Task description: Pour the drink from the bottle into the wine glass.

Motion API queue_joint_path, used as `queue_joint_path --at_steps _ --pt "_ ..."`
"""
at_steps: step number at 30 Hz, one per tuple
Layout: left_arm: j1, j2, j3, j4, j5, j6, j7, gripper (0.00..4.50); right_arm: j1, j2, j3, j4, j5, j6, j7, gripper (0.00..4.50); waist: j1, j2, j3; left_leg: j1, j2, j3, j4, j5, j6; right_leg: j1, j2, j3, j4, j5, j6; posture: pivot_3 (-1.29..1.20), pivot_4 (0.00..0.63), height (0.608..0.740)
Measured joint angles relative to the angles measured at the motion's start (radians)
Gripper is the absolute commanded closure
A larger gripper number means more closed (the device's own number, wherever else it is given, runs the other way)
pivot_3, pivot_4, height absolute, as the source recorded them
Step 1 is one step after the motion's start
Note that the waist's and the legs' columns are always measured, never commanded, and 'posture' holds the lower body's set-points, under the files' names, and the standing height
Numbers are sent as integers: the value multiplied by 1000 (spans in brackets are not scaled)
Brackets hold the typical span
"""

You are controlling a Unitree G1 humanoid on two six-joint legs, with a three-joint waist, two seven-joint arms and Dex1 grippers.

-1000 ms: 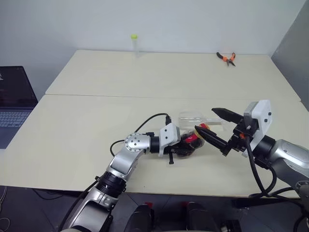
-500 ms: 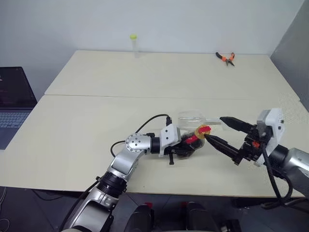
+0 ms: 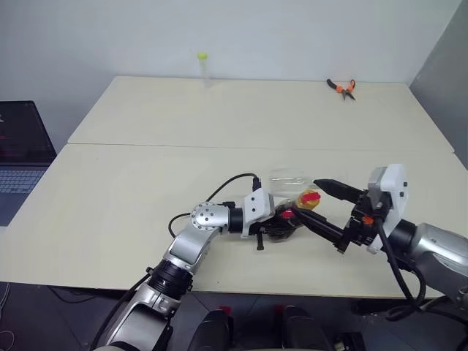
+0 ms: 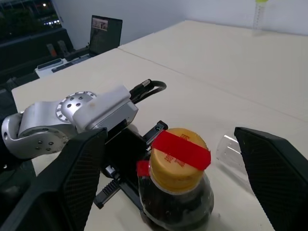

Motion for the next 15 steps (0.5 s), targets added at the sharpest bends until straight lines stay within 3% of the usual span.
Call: queue_joint_path --at_steps 1,4,11,15 --pt "0 0 0 0 0 0 0 3708 -1 6 6 3 -8 -3 -3 0 0 0 0 0 0 0 0 0 0 0 0 0 0 0 0 0 150 740" --pt "0 0 0 0 0 0 0 3708 -1 9 15 8 -29 -8 -3 608 0 0 0 0 0 0 0 0 0 0 0 0 0 0 0 0 150 740" --pt "0 0 0 4 0 0 0 3709 16 24 16 9 -38 -22 13 3107 0 0 0 0 0 0 0 0 0 0 0 0 0 0 0 0 150 740" --pt "0 -2 -3 10 2 0 -3 3709 42 27 14 3 -44 -38 20 3283 0 0 0 0 0 0 0 0 0 0 0 0 0 0 0 0 150 740"
